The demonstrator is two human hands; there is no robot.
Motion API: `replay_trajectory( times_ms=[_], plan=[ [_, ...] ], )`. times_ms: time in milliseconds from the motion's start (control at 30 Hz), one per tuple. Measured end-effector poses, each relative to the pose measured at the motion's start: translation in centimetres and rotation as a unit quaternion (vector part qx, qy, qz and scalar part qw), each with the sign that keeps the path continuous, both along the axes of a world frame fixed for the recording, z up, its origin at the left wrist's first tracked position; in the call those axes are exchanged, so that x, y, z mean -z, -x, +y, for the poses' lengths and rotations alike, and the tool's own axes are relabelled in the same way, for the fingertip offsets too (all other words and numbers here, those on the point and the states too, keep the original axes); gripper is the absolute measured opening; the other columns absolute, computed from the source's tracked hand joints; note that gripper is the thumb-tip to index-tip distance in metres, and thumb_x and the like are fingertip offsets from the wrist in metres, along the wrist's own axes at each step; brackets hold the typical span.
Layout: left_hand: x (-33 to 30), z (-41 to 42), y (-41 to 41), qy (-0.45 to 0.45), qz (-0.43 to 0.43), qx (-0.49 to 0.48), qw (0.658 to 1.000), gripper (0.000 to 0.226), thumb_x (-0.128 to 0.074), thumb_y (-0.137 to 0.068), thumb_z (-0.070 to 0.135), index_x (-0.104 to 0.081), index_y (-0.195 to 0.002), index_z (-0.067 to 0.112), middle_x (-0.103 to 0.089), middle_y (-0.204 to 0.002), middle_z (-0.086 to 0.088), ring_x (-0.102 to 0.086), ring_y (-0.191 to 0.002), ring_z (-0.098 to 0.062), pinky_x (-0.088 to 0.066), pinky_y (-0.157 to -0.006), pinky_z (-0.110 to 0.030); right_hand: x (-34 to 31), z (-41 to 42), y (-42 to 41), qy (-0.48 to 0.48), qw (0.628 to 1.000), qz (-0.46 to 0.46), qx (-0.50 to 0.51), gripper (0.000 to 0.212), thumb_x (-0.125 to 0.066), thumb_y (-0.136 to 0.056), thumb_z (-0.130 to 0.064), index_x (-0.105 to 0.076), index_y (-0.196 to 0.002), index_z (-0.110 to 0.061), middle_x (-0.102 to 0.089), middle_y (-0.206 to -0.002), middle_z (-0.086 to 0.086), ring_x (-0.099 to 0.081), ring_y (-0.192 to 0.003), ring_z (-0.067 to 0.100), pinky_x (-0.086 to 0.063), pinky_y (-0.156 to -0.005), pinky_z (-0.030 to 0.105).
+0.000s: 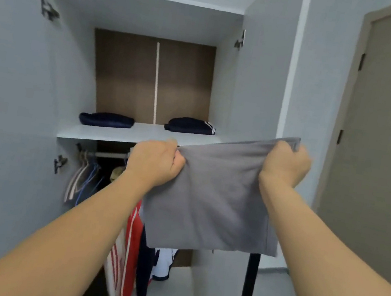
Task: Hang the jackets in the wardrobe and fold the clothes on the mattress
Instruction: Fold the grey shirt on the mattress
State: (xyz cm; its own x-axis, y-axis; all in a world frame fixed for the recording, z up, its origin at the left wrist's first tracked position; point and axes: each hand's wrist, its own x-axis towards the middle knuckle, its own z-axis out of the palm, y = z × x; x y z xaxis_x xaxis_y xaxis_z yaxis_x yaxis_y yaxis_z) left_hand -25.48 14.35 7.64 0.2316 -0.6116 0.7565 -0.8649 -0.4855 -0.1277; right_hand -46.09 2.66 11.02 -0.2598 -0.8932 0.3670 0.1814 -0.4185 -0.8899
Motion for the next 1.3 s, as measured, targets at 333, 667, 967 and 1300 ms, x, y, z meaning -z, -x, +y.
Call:
replay_trajectory(
  times_ms=[333,667,967,1300],
  plan=[
    [-1.6,4.6,-20.6,-0.011,0.016,-0.159,0.987,0.024,-0.03,-0.089,0.031,-0.043,-0.076,0.015,-0.053,-0.07,-0.001,-0.044,-0.065,-0.022,-0.023,-0.052,-0.031,-1.4,0.1,-23.5,-0.059,0.976,0.102,-0.182,0.032,-0.037,-0.089,-0.003,-0.027,-0.06,-0.015,-0.03,-0.064,0.0,-0.02,-0.056,0.018,-0.016,-0.05,0.034],
    [-5.2,0.6,-33.5,0.016,-0.031,-0.247,0.968,0.039,-0.03,-0.092,0.031,-0.063,-0.093,0.01,-0.069,-0.099,-0.014,-0.056,-0.091,-0.032,-0.031,-0.072,-0.036,-5.4,-4.8,-36.7,-0.167,0.884,0.091,-0.428,0.012,-0.04,-0.079,-0.004,-0.05,-0.076,-0.011,-0.053,-0.082,0.009,-0.05,-0.068,0.025,-0.043,-0.07,0.03],
    [-17.4,-3.8,-43.0,0.056,-0.083,-0.339,0.935,0.033,-0.038,-0.094,0.028,-0.059,-0.104,0.006,-0.063,-0.111,-0.017,-0.048,-0.105,-0.033,-0.031,-0.088,-0.041,-13.7,-11.0,-48.6,-0.095,0.872,0.001,-0.48,0.038,-0.047,-0.086,-0.006,-0.052,-0.123,-0.011,-0.054,-0.096,0.006,-0.056,-0.081,0.021,-0.049,-0.072,0.033],
    [-17.1,-10.6,-57.2,-0.112,-0.009,-0.425,0.898,0.053,-0.021,-0.1,0.033,-0.056,-0.134,0.011,-0.046,-0.139,-0.013,-0.029,-0.127,-0.031,-0.016,-0.11,-0.048,-11.3,-18.0,-65.2,-0.166,0.862,0.088,-0.47,0.035,-0.043,-0.093,-0.001,-0.056,-0.126,-0.004,-0.064,-0.119,0.011,-0.06,-0.087,0.026,-0.053,-0.09,0.039]
  ],
)
